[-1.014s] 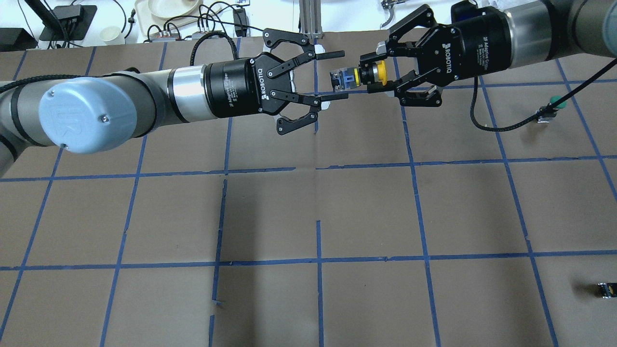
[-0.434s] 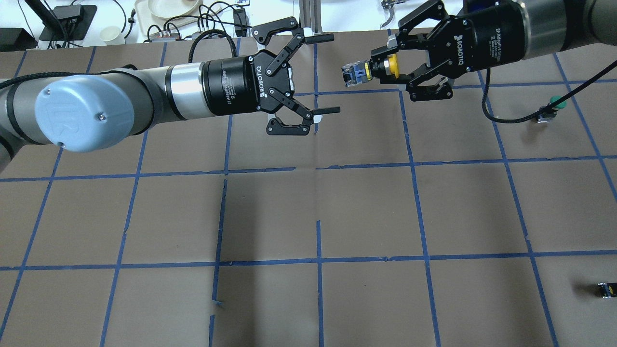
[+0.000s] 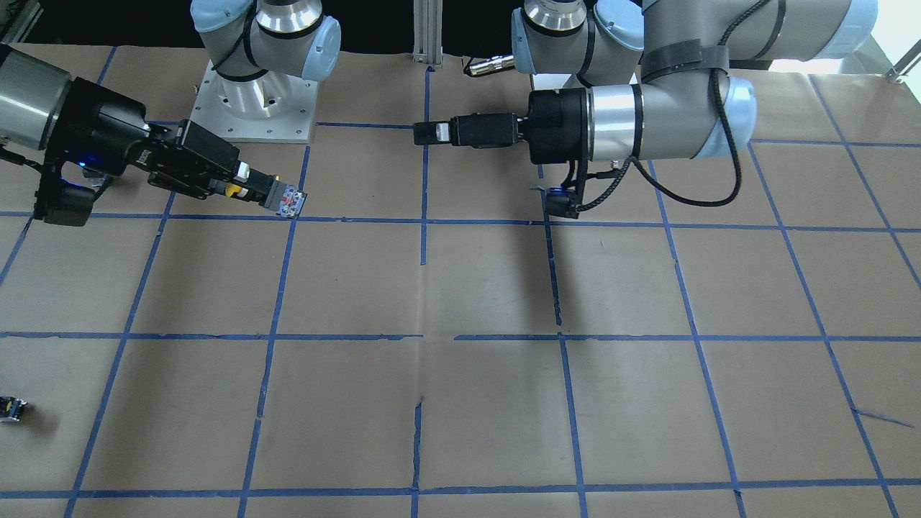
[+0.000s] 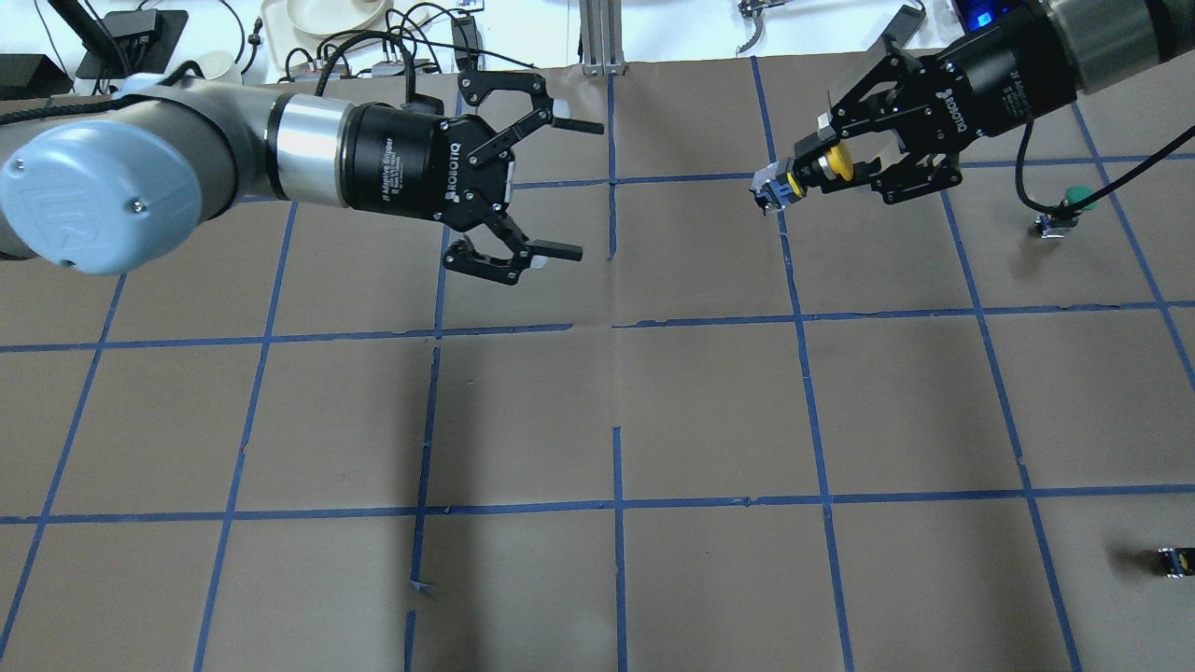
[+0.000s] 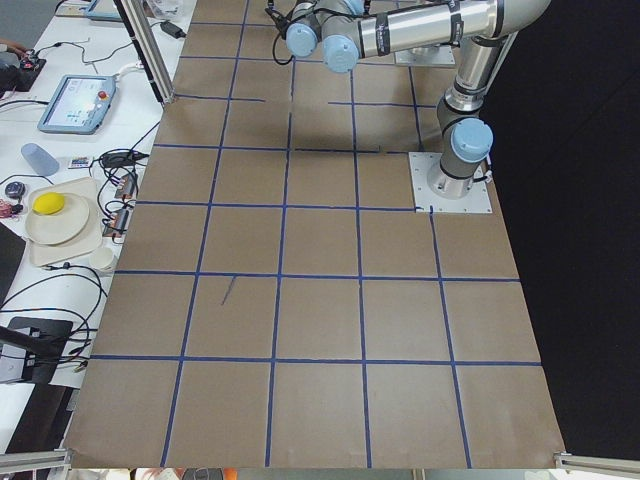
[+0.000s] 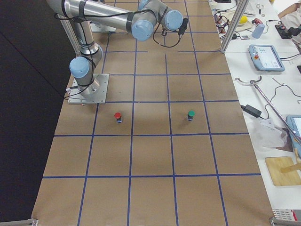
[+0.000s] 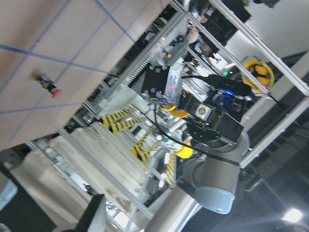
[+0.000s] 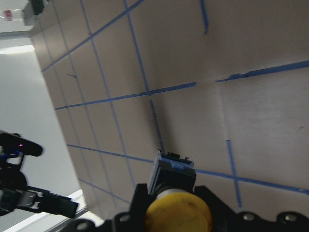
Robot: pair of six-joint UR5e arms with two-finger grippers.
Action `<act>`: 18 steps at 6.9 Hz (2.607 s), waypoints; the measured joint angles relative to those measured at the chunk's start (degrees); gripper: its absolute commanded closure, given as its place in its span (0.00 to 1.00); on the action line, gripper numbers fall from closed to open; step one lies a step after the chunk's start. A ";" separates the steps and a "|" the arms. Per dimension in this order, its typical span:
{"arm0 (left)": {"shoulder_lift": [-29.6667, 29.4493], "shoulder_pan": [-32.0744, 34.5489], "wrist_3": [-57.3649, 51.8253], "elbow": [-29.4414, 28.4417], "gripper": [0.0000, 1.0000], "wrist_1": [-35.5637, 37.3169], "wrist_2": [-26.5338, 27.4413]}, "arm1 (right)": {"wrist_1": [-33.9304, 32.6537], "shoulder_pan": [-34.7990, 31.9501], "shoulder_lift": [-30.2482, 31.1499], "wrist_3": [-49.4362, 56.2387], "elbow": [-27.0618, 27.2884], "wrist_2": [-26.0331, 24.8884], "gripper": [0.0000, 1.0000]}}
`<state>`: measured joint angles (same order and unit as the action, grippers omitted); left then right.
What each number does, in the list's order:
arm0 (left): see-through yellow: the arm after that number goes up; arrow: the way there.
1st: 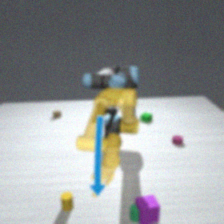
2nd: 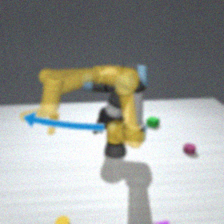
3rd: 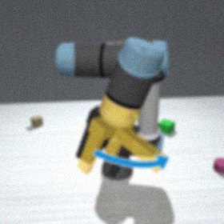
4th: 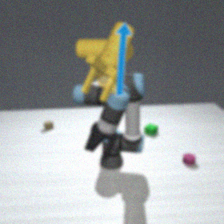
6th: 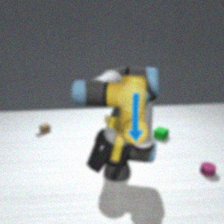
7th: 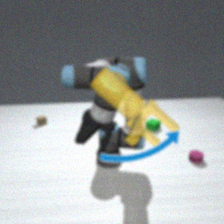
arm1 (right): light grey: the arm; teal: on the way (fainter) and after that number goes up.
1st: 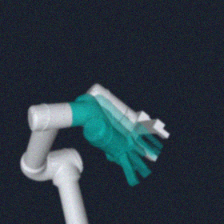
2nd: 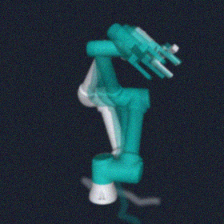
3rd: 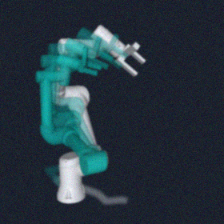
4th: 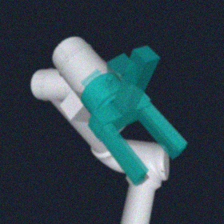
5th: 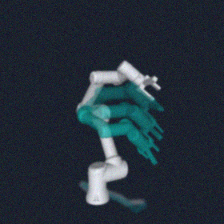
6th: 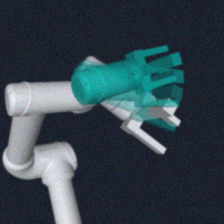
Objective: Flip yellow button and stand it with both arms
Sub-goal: 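Carry the button away with the right gripper while the left arm withdraws, then lower the button upright onto the table beside the green button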
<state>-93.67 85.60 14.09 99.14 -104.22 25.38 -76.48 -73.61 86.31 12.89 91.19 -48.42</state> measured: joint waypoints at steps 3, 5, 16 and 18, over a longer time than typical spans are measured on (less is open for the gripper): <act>1.02 -1.49 4.48 -2.42 0.00 11.18 39.33 | -16.14 -0.95 -0.13 5.47 5.18 -23.10 0.84; 3.99 -1.07 -2.84 -1.83 0.00 11.13 57.87 | -30.19 -0.57 -0.01 12.16 13.79 -33.28 0.87; 11.85 -0.55 -10.93 -0.54 0.00 8.62 67.33 | -50.29 29.29 -7.15 -19.22 25.19 -36.30 0.92; 11.15 -0.47 -10.93 -0.59 0.00 8.69 66.36 | -53.43 31.23 -8.78 -26.04 26.32 -35.56 0.92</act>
<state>-82.52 85.13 3.16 98.55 -95.53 91.74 -129.91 -42.38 77.53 -13.15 117.52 -83.98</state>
